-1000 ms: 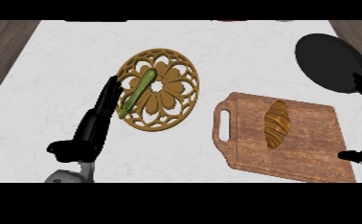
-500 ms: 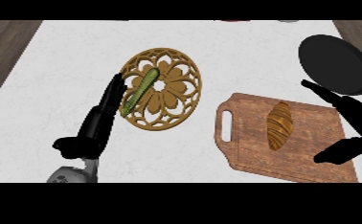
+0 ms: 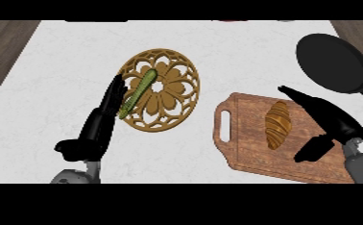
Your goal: Pick the croissant from the cutting board and place it in the pan
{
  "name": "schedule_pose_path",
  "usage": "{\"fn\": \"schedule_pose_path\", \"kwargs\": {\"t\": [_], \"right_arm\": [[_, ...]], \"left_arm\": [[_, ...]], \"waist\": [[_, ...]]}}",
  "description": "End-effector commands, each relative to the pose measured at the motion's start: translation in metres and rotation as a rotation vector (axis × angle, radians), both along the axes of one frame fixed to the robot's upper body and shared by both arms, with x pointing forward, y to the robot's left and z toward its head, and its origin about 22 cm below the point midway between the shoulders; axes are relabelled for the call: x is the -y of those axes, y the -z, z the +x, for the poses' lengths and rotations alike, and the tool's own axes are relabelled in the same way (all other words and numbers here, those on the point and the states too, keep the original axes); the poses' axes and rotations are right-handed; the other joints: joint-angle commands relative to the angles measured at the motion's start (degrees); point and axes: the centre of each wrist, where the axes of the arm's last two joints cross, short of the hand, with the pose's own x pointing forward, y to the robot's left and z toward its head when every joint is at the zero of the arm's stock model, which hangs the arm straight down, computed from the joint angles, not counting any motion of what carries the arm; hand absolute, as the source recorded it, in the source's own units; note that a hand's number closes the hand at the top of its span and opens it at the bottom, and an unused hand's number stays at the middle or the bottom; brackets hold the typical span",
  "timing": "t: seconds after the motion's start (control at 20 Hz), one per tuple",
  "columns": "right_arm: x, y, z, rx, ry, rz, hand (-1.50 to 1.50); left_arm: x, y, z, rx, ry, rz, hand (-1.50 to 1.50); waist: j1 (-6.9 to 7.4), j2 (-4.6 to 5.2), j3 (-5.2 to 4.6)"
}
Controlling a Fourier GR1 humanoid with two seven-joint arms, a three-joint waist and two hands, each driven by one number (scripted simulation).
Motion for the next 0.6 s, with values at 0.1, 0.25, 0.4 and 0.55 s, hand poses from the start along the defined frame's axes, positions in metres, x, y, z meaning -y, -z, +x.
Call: {"fn": "schedule_pose_path", "kwargs": {"t": [0.1, 0.25, 0.4, 0.55], "right_arm": [[-0.004, 0.027, 0.009, -0.038, 0.011, -0.017, -1.50], [0.013, 0.020, 0.007, -0.018, 0.031, 0.018, -1.50], [0.015, 0.012, 0.035, 0.007, 0.055, 0.062, -1.50], [-0.004, 0.036, 0.003, -0.004, 0.049, 0.046, -1.50]], "left_arm": [[-0.009, -0.002, -0.001, -0.004, -0.002, 0.005, 0.00], [0.003, -0.015, 0.015, 0.001, 0.006, 0.005, 0.00], [0.002, -0.007, -0.004, -0.017, 0.006, -0.003, 0.00], [-0.008, -0.004, -0.006, -0.005, 0.016, 0.002, 0.00]], "waist": [[-0.03, 0.00, 0.00], [-0.25, 0.01, 0.00], [0.16, 0.05, 0.01], [-0.24, -0.04, -0.01]]}}
